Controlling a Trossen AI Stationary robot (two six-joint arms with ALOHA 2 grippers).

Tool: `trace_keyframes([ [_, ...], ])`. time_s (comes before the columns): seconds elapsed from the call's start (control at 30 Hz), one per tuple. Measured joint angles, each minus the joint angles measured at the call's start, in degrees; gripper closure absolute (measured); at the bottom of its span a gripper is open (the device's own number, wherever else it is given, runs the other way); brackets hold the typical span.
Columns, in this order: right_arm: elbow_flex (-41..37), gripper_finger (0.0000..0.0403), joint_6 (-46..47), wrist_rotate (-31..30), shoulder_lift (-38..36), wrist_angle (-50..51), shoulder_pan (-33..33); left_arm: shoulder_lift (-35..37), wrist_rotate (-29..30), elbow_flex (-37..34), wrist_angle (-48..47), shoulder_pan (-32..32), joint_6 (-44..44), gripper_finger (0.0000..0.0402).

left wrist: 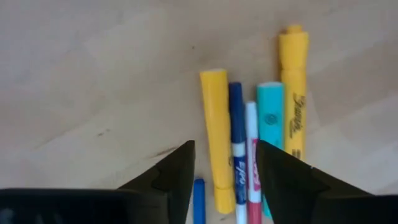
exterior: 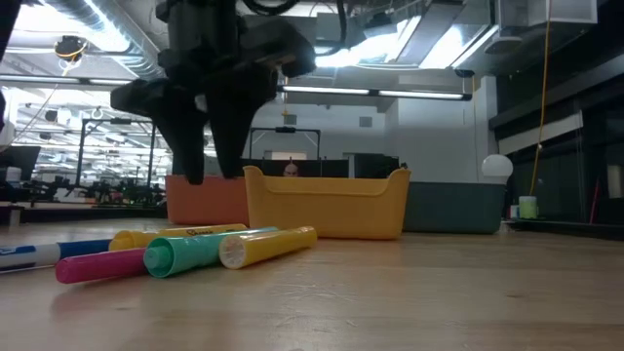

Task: Pick & Place Markers
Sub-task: Put the left big yellow highlighter pen into the orange bin

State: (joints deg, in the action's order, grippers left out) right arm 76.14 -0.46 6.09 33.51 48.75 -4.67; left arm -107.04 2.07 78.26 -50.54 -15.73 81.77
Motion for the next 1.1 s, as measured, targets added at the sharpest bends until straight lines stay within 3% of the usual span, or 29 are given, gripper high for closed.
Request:
trace_keyframes([
  [0.77, 0.00, 0.0379, -0.01, 0.02, -0.01, 0.00, -0.02, -4.12, -3.12, -2.06, 3.26, 0.51, -1.44, 0.0233],
  [1.1, 0.01, 0.0379, 0.01, 0.01, 0.00, 0.00, -0.01, -4.55, -1.62, -2.06, 3.27, 0.58, -1.57, 0.0235],
])
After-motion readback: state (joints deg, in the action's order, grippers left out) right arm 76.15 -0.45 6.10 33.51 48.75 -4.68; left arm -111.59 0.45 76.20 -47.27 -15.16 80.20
